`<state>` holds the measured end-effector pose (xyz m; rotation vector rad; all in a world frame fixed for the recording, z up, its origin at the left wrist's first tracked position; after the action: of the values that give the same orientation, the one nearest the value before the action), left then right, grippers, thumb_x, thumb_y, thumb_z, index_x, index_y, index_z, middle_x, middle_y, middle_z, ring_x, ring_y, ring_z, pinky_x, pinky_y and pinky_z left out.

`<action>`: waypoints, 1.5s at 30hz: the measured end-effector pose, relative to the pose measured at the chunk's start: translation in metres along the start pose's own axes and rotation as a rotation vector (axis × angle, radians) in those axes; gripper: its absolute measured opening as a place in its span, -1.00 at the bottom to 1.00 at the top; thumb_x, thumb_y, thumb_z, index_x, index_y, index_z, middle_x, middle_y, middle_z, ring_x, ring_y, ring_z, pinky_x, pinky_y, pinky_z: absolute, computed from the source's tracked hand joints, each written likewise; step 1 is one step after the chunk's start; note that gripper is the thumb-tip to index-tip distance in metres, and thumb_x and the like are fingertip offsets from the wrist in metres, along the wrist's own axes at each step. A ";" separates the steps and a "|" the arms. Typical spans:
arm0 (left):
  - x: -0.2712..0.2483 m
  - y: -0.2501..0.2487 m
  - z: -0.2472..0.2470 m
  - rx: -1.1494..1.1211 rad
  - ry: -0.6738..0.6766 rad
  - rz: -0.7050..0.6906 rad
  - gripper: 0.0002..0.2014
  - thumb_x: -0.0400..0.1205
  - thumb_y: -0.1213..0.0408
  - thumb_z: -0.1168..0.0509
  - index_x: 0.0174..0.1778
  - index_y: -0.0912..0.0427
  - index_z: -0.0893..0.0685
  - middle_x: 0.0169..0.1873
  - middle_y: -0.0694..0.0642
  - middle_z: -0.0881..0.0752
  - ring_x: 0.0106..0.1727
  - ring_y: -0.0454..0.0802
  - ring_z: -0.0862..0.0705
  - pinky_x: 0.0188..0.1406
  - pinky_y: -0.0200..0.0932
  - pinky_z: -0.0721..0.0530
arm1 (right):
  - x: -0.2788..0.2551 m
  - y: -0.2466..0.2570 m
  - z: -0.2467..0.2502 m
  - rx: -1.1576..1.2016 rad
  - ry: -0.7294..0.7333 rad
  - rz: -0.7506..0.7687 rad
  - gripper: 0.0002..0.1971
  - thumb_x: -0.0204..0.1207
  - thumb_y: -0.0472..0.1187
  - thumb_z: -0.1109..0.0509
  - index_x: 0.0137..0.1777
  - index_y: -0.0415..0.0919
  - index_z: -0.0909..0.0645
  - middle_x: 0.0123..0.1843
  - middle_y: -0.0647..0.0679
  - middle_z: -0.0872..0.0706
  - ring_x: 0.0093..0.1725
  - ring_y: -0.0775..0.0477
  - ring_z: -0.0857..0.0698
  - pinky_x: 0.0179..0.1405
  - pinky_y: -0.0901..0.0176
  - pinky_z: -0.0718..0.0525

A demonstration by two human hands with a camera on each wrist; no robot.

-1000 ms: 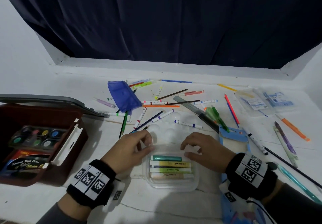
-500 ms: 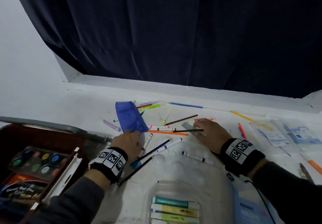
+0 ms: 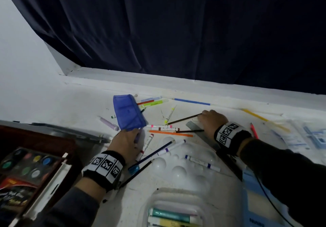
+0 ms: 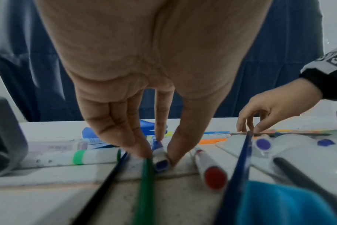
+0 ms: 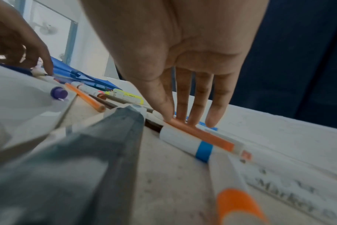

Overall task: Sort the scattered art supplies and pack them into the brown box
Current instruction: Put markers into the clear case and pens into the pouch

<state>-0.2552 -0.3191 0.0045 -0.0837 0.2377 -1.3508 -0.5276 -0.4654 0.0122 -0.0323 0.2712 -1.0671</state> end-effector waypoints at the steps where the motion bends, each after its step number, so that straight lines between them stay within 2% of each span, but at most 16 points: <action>1: 0.000 0.001 -0.003 -0.006 -0.007 -0.006 -0.62 0.59 0.16 -0.35 0.34 0.09 -0.60 0.20 0.17 -0.72 0.20 0.18 -0.68 0.15 -0.14 -0.59 | -0.001 -0.001 0.000 0.007 0.001 -0.006 -0.69 0.60 -0.28 -0.25 0.33 -0.18 -0.53 0.32 -0.12 -0.54 0.33 -0.20 -0.54 0.16 -0.07 -0.61; 5: -0.001 0.003 -0.009 0.011 -0.010 0.002 -0.60 0.56 0.07 -0.39 0.32 0.02 -0.60 0.19 0.12 -0.71 0.19 0.13 -0.69 0.14 -0.12 -0.62 | -0.008 -0.004 0.001 0.035 0.031 -0.049 -0.73 0.55 -0.20 -0.35 0.24 -0.16 -0.56 0.28 -0.15 -0.55 0.29 -0.23 -0.60 0.20 -0.06 -0.58; 8: -0.003 0.005 -0.007 0.069 -0.021 0.020 -0.65 0.58 0.04 -0.33 0.28 -0.02 -0.62 0.20 0.08 -0.70 0.19 0.11 -0.69 0.12 -0.09 -0.66 | -0.017 -0.004 0.005 0.045 0.017 -0.050 -0.67 0.54 -0.12 -0.38 0.29 -0.11 -0.53 0.29 -0.13 -0.55 0.29 -0.20 -0.61 0.20 -0.02 -0.56; 12: -0.004 0.003 -0.004 0.129 -0.045 0.010 -0.71 0.59 0.00 -0.33 0.18 -0.01 -0.62 0.17 0.04 -0.71 0.16 0.08 -0.71 0.11 -0.08 -0.69 | -0.037 0.008 0.021 0.092 -0.091 -0.007 -0.70 0.58 -0.17 -0.30 0.30 -0.08 -0.47 0.27 -0.09 -0.54 0.24 -0.17 -0.60 0.17 -0.03 -0.55; 16: -0.008 0.003 -0.004 0.185 -0.082 -0.018 -0.70 0.61 -0.12 -0.29 0.10 0.00 -0.63 0.10 0.04 -0.74 0.08 0.07 -0.73 0.06 -0.07 -0.71 | -0.075 0.031 0.039 0.218 -0.222 0.052 -0.76 0.69 -0.14 -0.16 0.31 -0.05 -0.45 0.21 -0.05 -0.57 0.14 -0.16 -0.63 -0.03 0.06 -0.50; 18: -0.011 0.003 -0.004 0.199 -0.091 -0.033 -0.68 0.61 -0.14 -0.29 0.07 0.02 -0.64 0.08 0.05 -0.74 0.08 0.09 -0.73 0.06 -0.06 -0.71 | -0.097 0.042 0.044 0.313 -0.280 0.071 -0.78 0.72 -0.17 -0.12 0.31 -0.04 -0.46 0.18 -0.03 -0.61 0.08 -0.14 -0.65 -0.05 0.05 -0.57; 23: -0.024 0.004 -0.006 0.216 -0.107 -0.076 -0.80 0.63 0.03 -0.30 0.06 0.05 -0.65 0.06 0.09 -0.72 0.07 0.12 -0.73 0.01 -0.06 -0.70 | -0.154 0.068 0.047 0.587 -0.390 0.128 -0.81 0.70 -0.12 -0.20 0.26 0.02 -0.51 0.08 0.08 -0.64 0.02 -0.05 -0.63 0.00 -0.03 -0.62; 26: -0.030 0.008 -0.009 0.207 -0.124 -0.108 -0.82 0.64 0.03 -0.29 0.04 0.00 -0.68 0.03 0.06 -0.74 0.05 0.11 -0.74 -0.06 -0.11 -0.67 | -0.187 0.077 0.039 0.770 -0.485 0.149 -0.88 0.67 -0.13 -0.28 0.14 0.09 -0.54 -0.08 0.14 -0.68 -0.14 0.12 -0.65 -0.08 -0.01 -0.67; 28: -0.034 0.010 -0.011 0.203 -0.108 -0.115 -0.83 0.61 0.11 -0.33 0.09 -0.01 -0.70 0.05 0.05 -0.74 0.09 0.11 -0.73 -0.03 -0.12 -0.66 | -0.207 0.080 0.031 0.901 -0.517 0.124 -0.91 0.65 -0.09 -0.28 0.09 0.12 -0.53 -0.15 0.16 -0.69 -0.22 0.15 -0.67 -0.19 0.03 -0.72; 30: -0.037 0.010 -0.012 0.203 -0.066 -0.110 -0.78 0.57 0.19 -0.35 0.12 0.00 -0.71 0.08 0.06 -0.73 0.13 0.12 -0.72 0.03 -0.10 -0.67 | -0.224 0.081 0.021 1.020 -0.517 0.086 -0.87 0.61 -0.04 -0.26 0.10 0.20 -0.51 -0.15 0.16 -0.71 -0.18 0.13 -0.72 -0.23 0.08 -0.73; 34: -0.040 0.012 -0.013 0.176 -0.038 -0.109 -0.77 0.57 0.18 -0.34 0.13 0.05 -0.72 0.12 0.11 -0.70 0.17 0.13 -0.69 0.12 -0.04 -0.70 | -0.252 0.091 0.009 1.197 -0.469 0.081 -0.77 0.69 -0.14 -0.29 0.13 0.31 -0.53 -0.12 0.16 -0.69 -0.14 0.04 -0.77 -0.26 0.23 -0.64; 36: -0.041 0.014 -0.011 0.143 -0.032 -0.100 -0.78 0.58 0.16 -0.37 0.11 0.09 -0.72 0.14 0.14 -0.70 0.18 0.14 -0.68 0.14 -0.04 -0.68 | -0.262 0.097 0.008 1.212 -0.428 0.079 -0.77 0.71 -0.06 -0.25 0.19 0.37 -0.51 -0.13 0.11 -0.68 -0.19 0.07 -0.77 -0.26 0.27 -0.62; 38: -0.041 0.014 -0.006 0.079 -0.069 -0.090 -0.79 0.56 0.13 -0.43 0.04 0.14 -0.73 0.11 0.17 -0.73 0.14 0.15 -0.69 0.10 -0.08 -0.65 | -0.270 0.100 0.007 1.195 -0.398 0.050 -0.77 0.71 0.03 -0.19 0.26 0.42 -0.47 -0.19 0.06 -0.66 -0.29 0.12 -0.70 -0.27 0.29 -0.61; 41: -0.042 0.013 0.001 0.025 -0.132 -0.096 -0.79 0.55 0.14 -0.47 0.00 0.18 -0.75 0.05 0.18 -0.74 0.11 0.16 -0.70 0.05 -0.11 -0.61 | -0.277 0.099 0.007 1.166 -0.389 0.021 -0.75 0.71 0.08 -0.17 0.32 0.40 -0.50 -0.28 0.05 -0.65 -0.38 0.18 -0.56 -0.29 0.31 -0.60; 43: -0.044 0.013 0.002 0.041 -0.098 -0.135 -0.83 0.58 0.20 -0.43 0.03 0.17 -0.74 0.07 0.17 -0.74 0.13 0.15 -0.69 0.08 -0.11 -0.61 | -0.281 0.100 0.007 1.152 -0.388 0.033 -0.76 0.70 0.01 -0.24 0.22 0.43 -0.55 -0.24 0.23 -0.69 -0.35 0.20 -0.56 -0.27 0.42 -0.55; 45: -0.048 0.015 -0.002 0.044 -0.055 -0.146 -0.84 0.62 0.22 -0.38 0.07 0.15 -0.71 0.09 0.18 -0.75 0.13 0.16 -0.68 0.08 -0.09 -0.64 | -0.283 0.102 0.005 1.115 -0.380 0.025 -0.70 0.67 -0.13 -0.34 0.15 0.40 -0.61 -0.16 0.19 -0.73 -0.28 0.19 -0.62 -0.24 0.47 -0.52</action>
<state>-0.2511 -0.2691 0.0055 -0.1033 0.1578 -1.4959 -0.5669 -0.1707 0.0584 0.7571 -0.6827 -1.0431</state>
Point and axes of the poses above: each hand's wrist, its own x-axis towards the middle knuckle, its own z-axis out of the back of the hand, y = z × x, the point moved 1 cm from there along x, towards the middle knuckle
